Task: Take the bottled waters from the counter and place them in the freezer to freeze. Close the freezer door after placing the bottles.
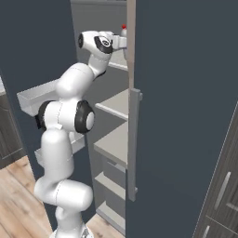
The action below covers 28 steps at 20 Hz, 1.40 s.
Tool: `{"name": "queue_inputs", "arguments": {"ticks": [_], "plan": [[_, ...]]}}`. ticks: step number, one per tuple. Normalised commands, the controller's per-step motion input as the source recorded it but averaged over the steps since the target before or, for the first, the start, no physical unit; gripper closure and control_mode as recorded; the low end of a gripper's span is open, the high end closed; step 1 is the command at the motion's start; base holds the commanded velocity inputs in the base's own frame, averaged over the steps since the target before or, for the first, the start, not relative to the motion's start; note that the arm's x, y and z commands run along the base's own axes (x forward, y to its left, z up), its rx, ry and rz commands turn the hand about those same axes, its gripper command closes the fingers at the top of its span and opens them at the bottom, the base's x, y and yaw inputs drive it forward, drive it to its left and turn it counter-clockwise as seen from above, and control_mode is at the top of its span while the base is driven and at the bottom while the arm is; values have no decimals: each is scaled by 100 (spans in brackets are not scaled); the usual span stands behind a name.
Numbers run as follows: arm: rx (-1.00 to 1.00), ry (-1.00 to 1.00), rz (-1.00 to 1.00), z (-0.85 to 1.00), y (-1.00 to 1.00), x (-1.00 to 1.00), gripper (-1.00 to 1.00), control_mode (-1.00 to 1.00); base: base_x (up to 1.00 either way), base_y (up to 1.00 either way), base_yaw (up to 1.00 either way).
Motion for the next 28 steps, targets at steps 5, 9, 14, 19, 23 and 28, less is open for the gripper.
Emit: {"name": "queue_inputs", "arguments": {"ticks": [5,9,14,19,23,28], "plan": [[0,2,0,-35,-15,14,100,-100,0,0,0],[1,1,0,-4,-6,0,-100,-100,0,0,0],[0,0,0,0,0,0,-100,-100,0,0,0],[0,0,0,0,0,-4,-100,-100,0,0,0],[-1,0,0,0,3,-28,-100,-100,0,0,0],[-3,0,0,0,30,-72,-100,-100,0,0,0]]}}
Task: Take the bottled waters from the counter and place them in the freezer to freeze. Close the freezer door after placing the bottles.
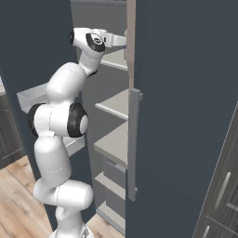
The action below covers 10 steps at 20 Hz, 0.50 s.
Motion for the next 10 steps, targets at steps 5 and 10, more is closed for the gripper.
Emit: {"name": "queue_inputs", "arguments": {"ticks": [5,10], "plan": [[-4,0,0,-20,43,-100,-100,-100,0,0,0],[0,0,0,-29,18,-100,-100,-100,0,0,0]]}}
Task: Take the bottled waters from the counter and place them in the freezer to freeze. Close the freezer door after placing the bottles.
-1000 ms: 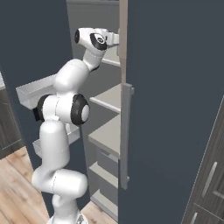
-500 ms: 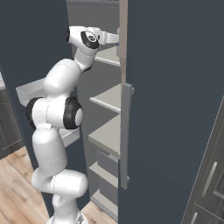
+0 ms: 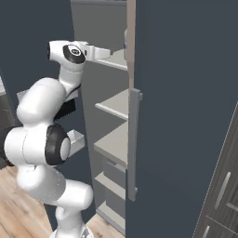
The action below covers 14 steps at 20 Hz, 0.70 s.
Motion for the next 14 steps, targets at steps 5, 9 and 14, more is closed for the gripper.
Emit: {"name": "queue_inputs", "arguments": {"ticks": [5,9,14], "plan": [[2,10,-4,-15,8,-100,-100,-100,0,0,0],[10,38,-9,1,8,-100,-100,-100,0,0,0],[15,53,-8,2,3,-100,-100,-100,0,0,0]]}}
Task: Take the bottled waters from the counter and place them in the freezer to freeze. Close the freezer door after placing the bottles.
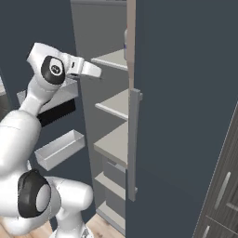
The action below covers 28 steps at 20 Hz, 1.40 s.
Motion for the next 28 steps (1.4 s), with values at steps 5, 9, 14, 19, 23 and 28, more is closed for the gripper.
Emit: {"name": "queue_inputs", "arguments": {"ticks": [5,9,14,19,23,28], "plan": [[15,33,-1,-58,0,-100,-100,-100,0,0,0],[13,-22,0,-61,-28,-100,-100,-100,0,0,0],[28,-35,3,-20,-44,-100,-100,-100,0,0,0],[6,-7,1,0,-5,-18,-100,-100,0,0,0],[0,0,0,0,0,-2,-100,-100,0,0,0],[1,0,1,-14,-16,-16,-100,-100,0,0,0]]}}
